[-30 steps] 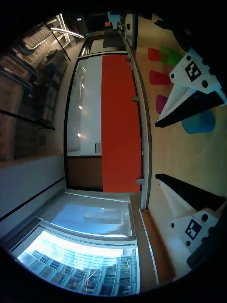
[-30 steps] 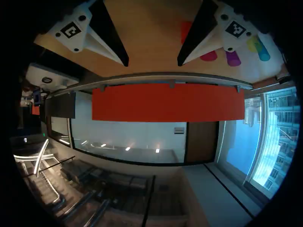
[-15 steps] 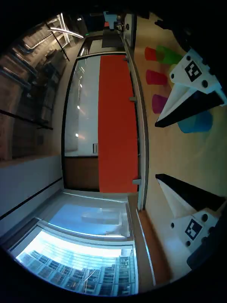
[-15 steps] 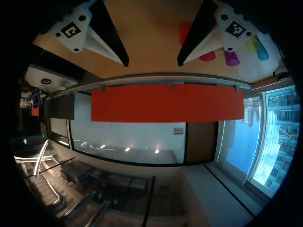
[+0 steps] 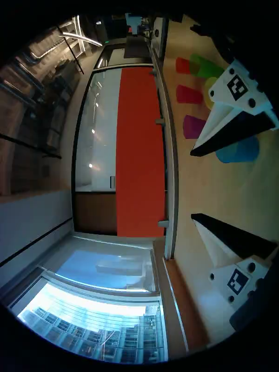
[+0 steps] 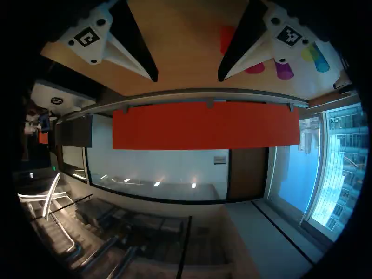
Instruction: Pour water
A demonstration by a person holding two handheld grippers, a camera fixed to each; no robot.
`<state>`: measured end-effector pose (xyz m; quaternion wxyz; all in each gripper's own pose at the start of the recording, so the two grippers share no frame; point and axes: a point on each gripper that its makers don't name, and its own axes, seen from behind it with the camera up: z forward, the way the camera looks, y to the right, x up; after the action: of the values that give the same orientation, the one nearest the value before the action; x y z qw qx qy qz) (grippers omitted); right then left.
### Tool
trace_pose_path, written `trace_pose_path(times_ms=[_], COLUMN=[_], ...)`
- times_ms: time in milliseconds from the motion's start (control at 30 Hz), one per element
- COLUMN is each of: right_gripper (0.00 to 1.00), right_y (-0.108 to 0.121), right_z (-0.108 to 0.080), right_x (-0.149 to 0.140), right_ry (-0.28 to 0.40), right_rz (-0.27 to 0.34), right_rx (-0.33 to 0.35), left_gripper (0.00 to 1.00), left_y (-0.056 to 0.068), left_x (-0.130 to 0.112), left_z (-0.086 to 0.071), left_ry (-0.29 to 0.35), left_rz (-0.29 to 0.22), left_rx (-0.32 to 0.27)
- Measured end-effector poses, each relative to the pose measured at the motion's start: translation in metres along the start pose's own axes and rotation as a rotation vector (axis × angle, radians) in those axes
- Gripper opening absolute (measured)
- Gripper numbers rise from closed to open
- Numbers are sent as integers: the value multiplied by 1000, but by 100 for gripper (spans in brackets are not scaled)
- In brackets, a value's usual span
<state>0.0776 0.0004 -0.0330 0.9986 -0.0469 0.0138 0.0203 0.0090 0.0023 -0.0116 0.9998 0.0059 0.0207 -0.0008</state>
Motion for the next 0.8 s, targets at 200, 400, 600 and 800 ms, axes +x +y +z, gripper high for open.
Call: trace_pose_path(times_ms=[200,400,600,800], right_gripper=[99,99,99,99], right_y=[1,1,1,1], right_z=[-1,-2,-2,-2], right_x=[0,-1,-3,-3], right_ry=[2,2,2,3], right_rz=[0,3,13,16], right_rx=[-1,0,2,6], left_gripper=[91,91,91,91], left_y=[-1,-2,-1,-1], left_x=[-7,-11,-12,-12], left_z=[2,5,5,7], left_ry=[-29,-44,-44,-46], left_rz=[1,1,1,1], left_rx=[3,5,3,2])
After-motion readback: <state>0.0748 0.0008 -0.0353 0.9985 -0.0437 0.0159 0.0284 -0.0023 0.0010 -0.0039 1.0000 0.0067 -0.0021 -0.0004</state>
